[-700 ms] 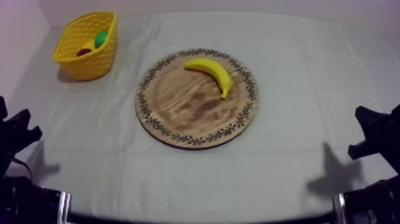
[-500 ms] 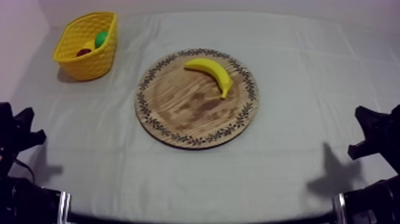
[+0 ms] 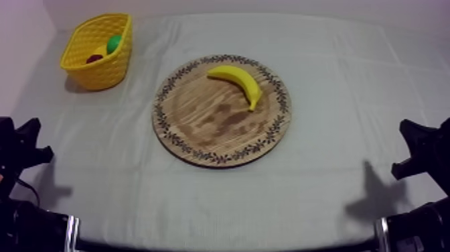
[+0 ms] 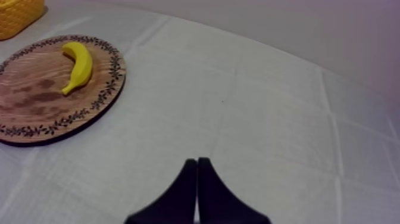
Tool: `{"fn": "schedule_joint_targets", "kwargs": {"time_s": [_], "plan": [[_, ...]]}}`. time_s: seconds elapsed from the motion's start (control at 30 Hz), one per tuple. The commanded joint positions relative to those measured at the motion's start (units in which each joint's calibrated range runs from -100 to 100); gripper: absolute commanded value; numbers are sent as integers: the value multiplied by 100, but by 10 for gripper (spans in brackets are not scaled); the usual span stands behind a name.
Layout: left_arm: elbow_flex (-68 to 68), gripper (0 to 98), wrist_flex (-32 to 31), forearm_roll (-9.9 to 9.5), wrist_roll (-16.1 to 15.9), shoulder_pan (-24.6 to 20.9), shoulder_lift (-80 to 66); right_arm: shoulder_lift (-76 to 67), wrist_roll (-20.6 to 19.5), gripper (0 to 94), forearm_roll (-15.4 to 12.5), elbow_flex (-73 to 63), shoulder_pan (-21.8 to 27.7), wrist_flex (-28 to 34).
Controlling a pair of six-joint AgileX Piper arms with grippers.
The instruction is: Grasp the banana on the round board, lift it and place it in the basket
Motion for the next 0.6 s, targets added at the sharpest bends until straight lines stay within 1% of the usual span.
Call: {"fn": "schedule_joint_targets", "kwargs": {"time_s": [0.0,0.13,0.3,0.43,0.57], "plan": [[-7,0,8,-1,7,-4,-1,0,2,3,-1,-5,0,0],[-83,0,44,-39,34,-1,14,0,2,3,-1,-5,0,0],[-335,0,70,-238,233,35,308,0,2,3,-1,-5,0,0],[-890,0,99,-318,367,96,845,0,2,3,-1,-5,0,0],[-1774,0,357,-337,455,180,1565,0,2,3,-1,-5,0,0]]}}
